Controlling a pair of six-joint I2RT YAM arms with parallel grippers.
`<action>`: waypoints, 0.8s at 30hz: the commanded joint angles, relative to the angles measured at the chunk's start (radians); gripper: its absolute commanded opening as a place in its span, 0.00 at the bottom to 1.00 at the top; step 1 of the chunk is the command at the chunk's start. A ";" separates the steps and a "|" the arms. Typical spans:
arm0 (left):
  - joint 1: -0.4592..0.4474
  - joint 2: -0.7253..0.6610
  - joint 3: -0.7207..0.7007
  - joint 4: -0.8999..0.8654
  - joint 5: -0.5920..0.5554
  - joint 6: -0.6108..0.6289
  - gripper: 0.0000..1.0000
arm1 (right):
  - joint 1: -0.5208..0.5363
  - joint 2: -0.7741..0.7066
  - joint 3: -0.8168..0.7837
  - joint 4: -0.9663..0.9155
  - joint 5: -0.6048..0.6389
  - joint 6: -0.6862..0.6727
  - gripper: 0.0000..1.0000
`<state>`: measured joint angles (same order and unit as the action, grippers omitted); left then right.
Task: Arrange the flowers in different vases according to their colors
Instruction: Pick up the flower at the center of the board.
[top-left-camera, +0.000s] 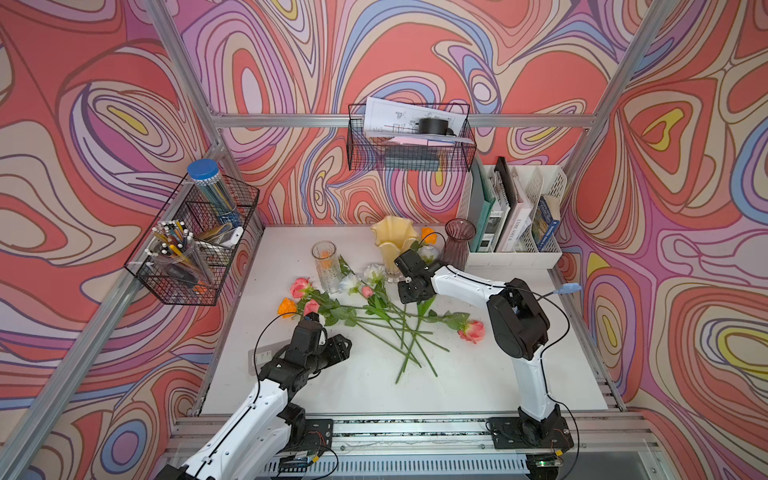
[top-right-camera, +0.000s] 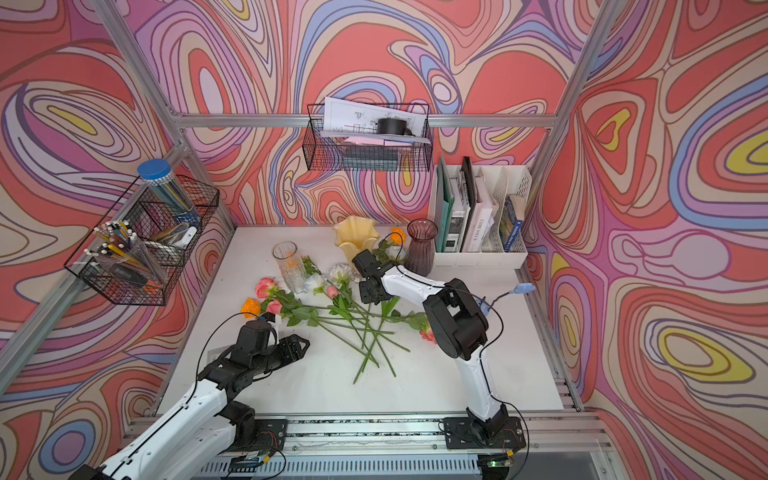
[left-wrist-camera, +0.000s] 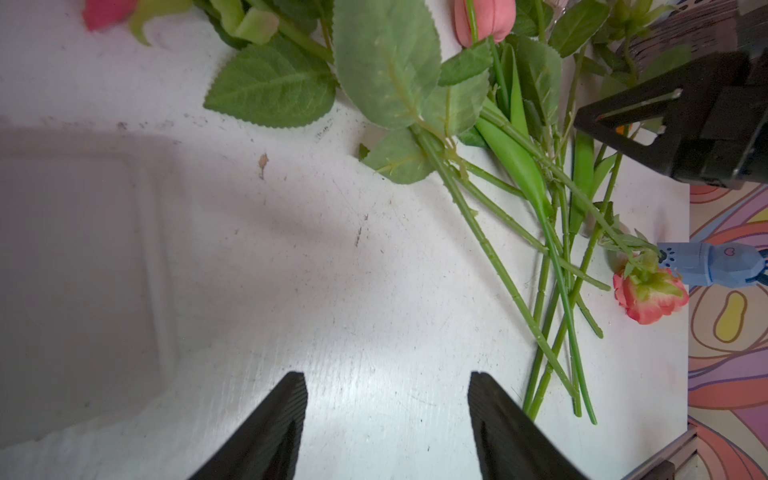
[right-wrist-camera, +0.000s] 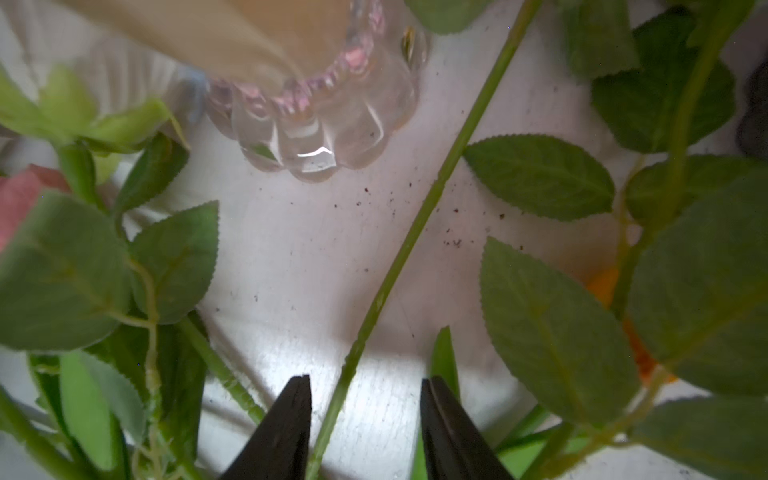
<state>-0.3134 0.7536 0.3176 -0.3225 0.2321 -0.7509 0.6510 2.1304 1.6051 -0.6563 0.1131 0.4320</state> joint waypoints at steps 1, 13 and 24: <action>0.008 -0.007 -0.005 -0.006 -0.013 0.019 0.68 | 0.001 0.021 0.019 0.001 0.023 0.065 0.42; 0.008 -0.008 -0.009 -0.009 -0.018 0.021 0.68 | 0.002 0.088 0.032 0.024 0.021 0.145 0.34; 0.007 -0.008 -0.009 -0.008 -0.018 0.018 0.68 | 0.002 0.090 0.018 0.034 0.047 0.166 0.12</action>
<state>-0.3126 0.7536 0.3176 -0.3225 0.2249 -0.7479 0.6514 2.1902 1.6260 -0.6170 0.1421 0.5873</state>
